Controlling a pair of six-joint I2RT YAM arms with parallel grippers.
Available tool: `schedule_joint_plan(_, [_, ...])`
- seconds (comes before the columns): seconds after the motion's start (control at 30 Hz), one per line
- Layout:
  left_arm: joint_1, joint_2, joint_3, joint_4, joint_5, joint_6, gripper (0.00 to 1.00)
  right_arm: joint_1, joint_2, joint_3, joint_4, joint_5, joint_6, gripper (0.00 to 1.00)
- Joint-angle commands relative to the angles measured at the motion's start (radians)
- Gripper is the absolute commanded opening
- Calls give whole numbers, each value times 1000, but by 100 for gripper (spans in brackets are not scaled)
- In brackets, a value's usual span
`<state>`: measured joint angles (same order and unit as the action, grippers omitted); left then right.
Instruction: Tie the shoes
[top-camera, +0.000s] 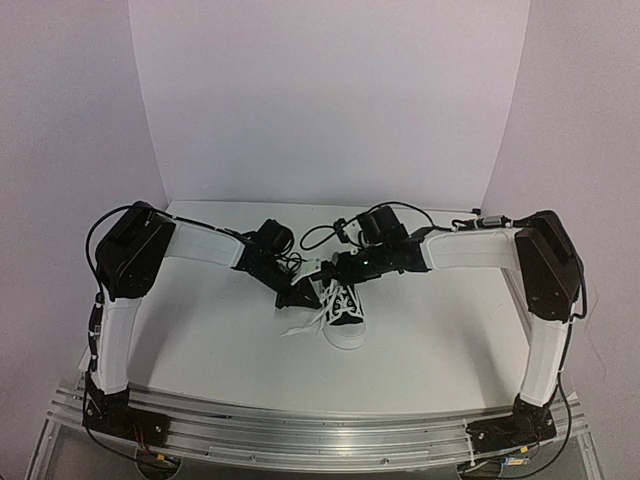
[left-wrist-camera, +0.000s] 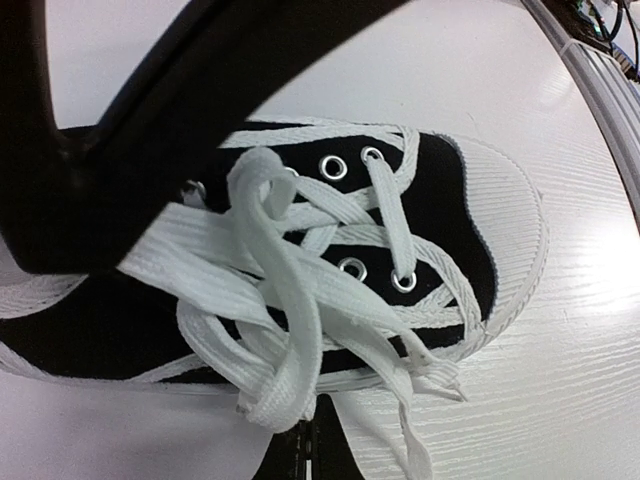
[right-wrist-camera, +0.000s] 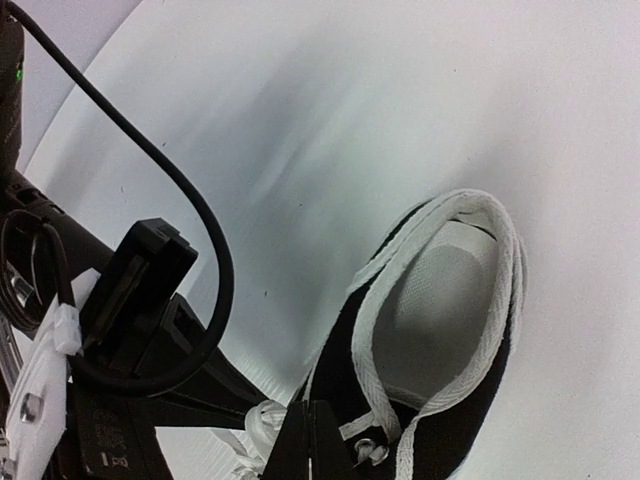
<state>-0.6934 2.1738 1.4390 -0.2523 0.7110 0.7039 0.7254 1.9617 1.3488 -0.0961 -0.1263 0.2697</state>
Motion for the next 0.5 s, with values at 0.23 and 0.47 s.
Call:
schedule_joint_plan(0.23, [-10, -76, 60, -136, 14, 67, 0, -33, -24, 55, -7, 126, 66, 0])
schedule_joint_plan(0.47, [-31, -88, 34, -194, 4, 109, 0, -68, 1, 19, 31, 126, 151, 0])
